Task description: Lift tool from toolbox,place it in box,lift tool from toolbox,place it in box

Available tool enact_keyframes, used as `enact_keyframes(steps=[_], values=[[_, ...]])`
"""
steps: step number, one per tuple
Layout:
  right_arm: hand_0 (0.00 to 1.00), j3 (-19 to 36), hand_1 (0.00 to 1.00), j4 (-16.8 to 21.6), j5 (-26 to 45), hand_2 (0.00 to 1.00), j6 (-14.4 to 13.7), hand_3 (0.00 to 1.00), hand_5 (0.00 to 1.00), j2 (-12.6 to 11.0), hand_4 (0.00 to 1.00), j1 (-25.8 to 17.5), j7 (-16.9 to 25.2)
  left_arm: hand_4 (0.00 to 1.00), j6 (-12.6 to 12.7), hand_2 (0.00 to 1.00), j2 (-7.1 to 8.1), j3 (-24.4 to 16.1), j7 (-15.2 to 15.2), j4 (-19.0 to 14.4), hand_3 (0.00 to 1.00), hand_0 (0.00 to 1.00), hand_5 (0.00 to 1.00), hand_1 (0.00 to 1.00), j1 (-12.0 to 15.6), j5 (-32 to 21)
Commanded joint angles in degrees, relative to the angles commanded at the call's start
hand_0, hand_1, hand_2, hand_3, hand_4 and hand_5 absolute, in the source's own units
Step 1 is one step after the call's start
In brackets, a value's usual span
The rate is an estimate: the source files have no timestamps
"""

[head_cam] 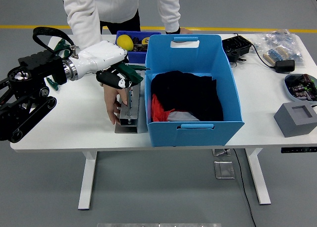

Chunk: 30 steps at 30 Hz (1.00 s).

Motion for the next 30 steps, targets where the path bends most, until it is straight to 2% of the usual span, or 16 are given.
enact_keyframes(steps=[12,20,30], values=[[0.673,0.10,0.666,0.00,0.14,0.732,0.07,0.591,0.682,-0.06,0.846,0.07,0.00,0.671,-1.40,0.015,1.15,-2.27,0.79,-5.31,0.085,0.071,0.504,0.002,-1.99,-1.05],[0.677,0.23,0.666,0.00,0.15,0.732,0.12,0.591,0.680,-0.01,0.846,0.02,-0.04,0.669,-3.98,0.015,1.20,-3.92,2.17,-8.82,0.086,0.071,0.495,0.002,-3.45,-2.58],[0.675,0.37,0.667,0.00,0.00,0.732,0.13,0.590,0.680,0.01,0.846,0.05,-0.15,0.665,-5.11,0.015,1.24,-3.59,2.87,-10.59,0.089,0.071,0.488,0.002,-6.56,-4.53]])
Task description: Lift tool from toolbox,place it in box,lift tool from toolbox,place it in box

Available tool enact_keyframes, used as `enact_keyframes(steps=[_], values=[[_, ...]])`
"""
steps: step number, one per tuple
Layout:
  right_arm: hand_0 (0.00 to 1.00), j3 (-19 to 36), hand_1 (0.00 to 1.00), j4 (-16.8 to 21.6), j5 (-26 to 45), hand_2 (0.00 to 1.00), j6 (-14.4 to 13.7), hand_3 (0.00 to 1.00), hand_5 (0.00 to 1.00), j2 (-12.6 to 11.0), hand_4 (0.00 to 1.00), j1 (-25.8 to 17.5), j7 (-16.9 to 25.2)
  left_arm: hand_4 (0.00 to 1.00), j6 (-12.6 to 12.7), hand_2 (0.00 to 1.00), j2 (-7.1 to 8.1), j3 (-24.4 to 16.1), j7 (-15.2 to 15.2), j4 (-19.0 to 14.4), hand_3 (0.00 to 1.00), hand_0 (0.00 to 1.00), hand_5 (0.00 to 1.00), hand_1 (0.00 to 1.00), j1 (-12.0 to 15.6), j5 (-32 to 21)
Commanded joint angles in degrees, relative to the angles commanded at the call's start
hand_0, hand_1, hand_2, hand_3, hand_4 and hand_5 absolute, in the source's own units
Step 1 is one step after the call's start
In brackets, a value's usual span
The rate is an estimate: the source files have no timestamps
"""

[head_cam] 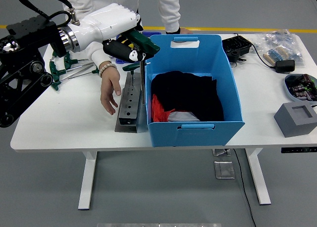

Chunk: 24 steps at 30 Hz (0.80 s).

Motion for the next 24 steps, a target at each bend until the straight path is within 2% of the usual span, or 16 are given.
enact_keyframes(steps=[4,8,13,18,24], values=[[0.675,-0.24,0.667,0.00,0.24,0.732,0.03,0.590,0.680,-0.10,0.846,0.11,0.07,0.665,0.44,0.015,-0.84,0.78,-0.04,0.18,0.089,0.071,0.488,0.002,-2.83,-0.96],[0.676,-0.47,0.667,0.00,0.46,0.731,0.04,0.591,0.680,-0.19,0.846,0.28,0.14,0.663,1.19,0.015,-2.88,2.14,-0.11,0.86,0.089,0.071,0.483,0.002,-5.87,-1.72],[0.674,-1.03,0.667,0.00,1.02,0.731,-0.09,0.591,0.681,-0.24,0.846,0.43,0.27,0.662,1.77,0.014,-6.91,3.99,-0.27,2.28,0.089,0.070,0.481,0.002,-8.57,-2.98],[0.676,-2.49,0.667,0.00,2.15,0.731,-0.16,0.591,0.681,-0.37,0.846,0.58,0.50,0.660,2.37,0.014,-11.01,5.94,-0.68,4.10,0.088,0.071,0.477,0.002,-8.95,-3.30],[0.678,-3.88,0.666,0.00,3.54,0.730,-0.39,0.590,0.681,-0.60,0.847,0.97,0.63,0.659,4.71,0.026,-15.90,9.94,-2.09,10.13,0.102,0.082,0.475,0.002,-8.68,-2.88]])
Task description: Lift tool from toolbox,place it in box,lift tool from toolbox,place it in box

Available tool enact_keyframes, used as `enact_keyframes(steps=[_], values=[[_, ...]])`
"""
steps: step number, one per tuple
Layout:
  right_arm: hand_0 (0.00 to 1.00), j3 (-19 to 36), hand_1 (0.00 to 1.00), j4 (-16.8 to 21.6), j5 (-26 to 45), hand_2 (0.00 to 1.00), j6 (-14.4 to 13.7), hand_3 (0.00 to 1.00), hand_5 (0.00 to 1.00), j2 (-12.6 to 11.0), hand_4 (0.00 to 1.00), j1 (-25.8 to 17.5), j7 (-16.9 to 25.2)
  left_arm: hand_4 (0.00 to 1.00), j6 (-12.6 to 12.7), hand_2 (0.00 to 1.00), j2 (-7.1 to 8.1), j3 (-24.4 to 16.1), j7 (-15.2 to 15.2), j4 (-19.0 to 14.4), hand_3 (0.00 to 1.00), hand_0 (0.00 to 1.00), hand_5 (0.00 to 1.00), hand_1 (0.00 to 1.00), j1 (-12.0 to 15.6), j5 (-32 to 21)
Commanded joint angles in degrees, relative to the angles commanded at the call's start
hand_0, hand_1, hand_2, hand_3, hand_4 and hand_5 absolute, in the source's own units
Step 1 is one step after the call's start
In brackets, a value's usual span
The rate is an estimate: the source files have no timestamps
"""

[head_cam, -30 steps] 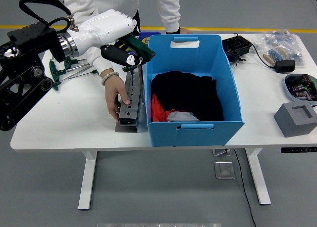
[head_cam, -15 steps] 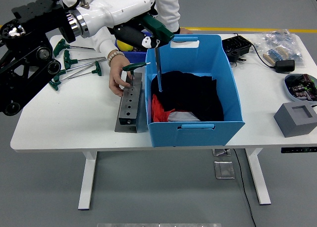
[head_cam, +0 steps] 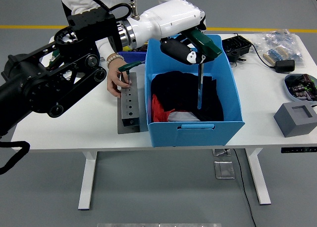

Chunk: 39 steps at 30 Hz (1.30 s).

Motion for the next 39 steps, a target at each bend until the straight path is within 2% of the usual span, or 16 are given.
enact_keyframes(steps=[5,6,7,11,12,17,18,23,24,29,30,31,34,39], values=[[0.678,-1.04,0.666,0.00,0.50,0.730,-0.11,0.590,0.681,-0.24,0.847,0.44,-0.01,0.659,2.26,0.026,-3.59,3.11,-1.55,6.86,0.102,0.082,0.475,0.002,-0.17,0.80],[0.679,-1.22,0.666,0.00,0.58,0.730,-0.13,0.589,0.681,-0.29,0.847,0.52,0.01,0.662,2.72,0.069,-4.12,3.59,-1.76,8.16,0.152,0.131,0.472,0.038,-0.29,0.86],[0.679,-1.53,0.666,0.00,0.79,0.730,-0.17,0.589,0.681,-0.35,0.847,0.58,0.05,0.662,3.33,0.069,-4.95,4.36,-2.06,10.11,0.152,0.131,0.472,0.038,-0.51,0.98],[0.679,-1.97,0.666,0.00,0.89,0.730,-0.23,0.589,0.681,-0.47,0.847,0.66,0.08,0.662,4.35,0.069,-6.68,6.15,-2.73,14.25,0.152,0.131,0.472,0.038,-1.10,0.80],[0.678,-2.11,0.666,0.00,0.93,0.730,-0.26,0.588,0.684,-0.50,0.847,0.69,0.11,0.688,4.40,0.167,-7.16,6.60,-2.83,15.27,0.278,0.182,0.483,0.128,-1.27,0.76],[0.678,-2.48,0.666,0.00,0.69,0.730,-0.45,0.588,0.684,-0.68,0.847,0.87,0.13,0.688,4.49,0.167,-9.37,8.61,-3.37,19.10,0.278,0.182,0.483,0.128,-2.15,0.54],[0.677,-2.55,0.666,0.00,0.63,0.728,-0.47,0.584,0.682,-0.72,0.847,0.89,0.13,0.716,4.53,0.288,-9.37,8.96,-3.42,19.57,0.463,0.206,0.496,0.217,-2.32,0.60],[0.677,-2.86,0.666,0.00,0.38,0.728,-0.64,0.584,0.682,-0.87,0.847,1.11,0.10,0.716,4.79,0.288,-9.37,10.28,-3.57,22.84,0.463,0.206,0.496,0.217,-3.57,1.48],[0.677,-3.01,0.665,0.00,0.44,0.727,-0.68,0.581,0.681,-0.90,0.846,1.18,0.13,0.727,4.86,0.418,-9.37,10.36,-3.58,23.63,0.523,0.231,0.495,0.305,-3.85,1.60],[0.677,-3.31,0.665,0.00,0.52,0.727,-0.91,0.581,0.681,-1.13,0.846,1.63,0.24,0.727,5.23,0.418,-9.37,9.82,-3.62,27.90,0.523,0.231,0.495,0.305,-5.54,1.78],[0.676,-3.30,0.660,0.00,0.44,0.724,-0.95,0.580,0.680,-1.19,0.846,1.74,0.25,0.734,5.34,0.499,-9.37,9.63,-3.70,28.75,0.571,0.261,0.495,0.400,-5.92,1.64],[0.676,-3.30,0.660,0.00,0.41,0.724,-1.03,0.580,0.680,-1.26,0.846,1.89,0.28,0.734,5.47,0.499,-9.37,9.45,-3.85,29.59,0.571,0.261,0.495,0.400,-6.37,1.36],[0.676,-3.19,0.660,0.00,0.35,0.724,-1.20,0.580,0.680,-1.34,0.846,2.10,0.32,0.734,5.74,0.499,-9.37,9.42,-4.21,30.25,0.571,0.261,0.495,0.400,-7.01,0.98],[0.675,-3.21,0.657,0.00,0.59,0.724,-1.50,0.576,0.680,-1.50,0.846,2.36,0.50,0.722,6.01,0.520,-9.37,9.61,-4.60,29.04,0.583,0.280,0.493,0.429,-7.46,1.05]])
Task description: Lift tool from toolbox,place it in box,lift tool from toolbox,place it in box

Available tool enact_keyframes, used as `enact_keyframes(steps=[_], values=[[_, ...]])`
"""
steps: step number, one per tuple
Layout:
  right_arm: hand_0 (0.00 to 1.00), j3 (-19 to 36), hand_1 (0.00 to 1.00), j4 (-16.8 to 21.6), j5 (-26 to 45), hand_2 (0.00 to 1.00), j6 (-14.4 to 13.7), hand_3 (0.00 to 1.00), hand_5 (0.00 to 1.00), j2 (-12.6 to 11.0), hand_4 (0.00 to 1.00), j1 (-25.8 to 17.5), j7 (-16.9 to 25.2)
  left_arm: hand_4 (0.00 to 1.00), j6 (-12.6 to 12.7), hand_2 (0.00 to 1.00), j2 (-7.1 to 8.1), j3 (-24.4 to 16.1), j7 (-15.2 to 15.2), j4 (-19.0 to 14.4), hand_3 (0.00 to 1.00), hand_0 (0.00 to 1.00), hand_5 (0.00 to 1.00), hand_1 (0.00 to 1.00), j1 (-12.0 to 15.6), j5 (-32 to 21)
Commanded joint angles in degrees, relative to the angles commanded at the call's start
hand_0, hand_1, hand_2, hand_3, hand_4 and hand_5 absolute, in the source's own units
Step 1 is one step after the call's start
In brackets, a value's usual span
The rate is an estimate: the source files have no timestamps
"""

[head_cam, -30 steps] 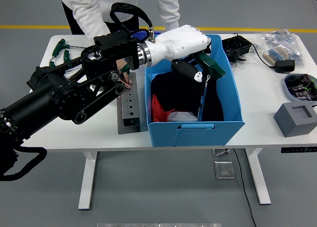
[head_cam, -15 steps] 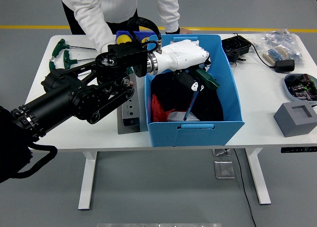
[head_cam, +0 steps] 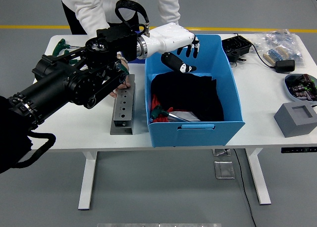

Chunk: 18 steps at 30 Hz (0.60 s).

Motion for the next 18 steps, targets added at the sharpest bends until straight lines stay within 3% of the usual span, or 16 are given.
enact_keyframes(steps=[11,18], values=[[0.669,1.21,0.653,0.00,-0.62,0.719,-0.31,0.573,0.680,-0.02,0.844,-0.25,0.07,0.751,-0.30,0.521,0.00,-2.15,0.43,-4.05,0.587,0.285,0.526,0.432,1.14,5.67],[0.672,1.93,0.651,0.00,-0.81,0.718,-0.27,0.571,0.680,0.21,0.842,-0.59,0.00,0.760,-0.77,0.476,0.22,-8.09,1.49,-7.02,0.581,0.269,0.521,0.384,4.33,11.65]])
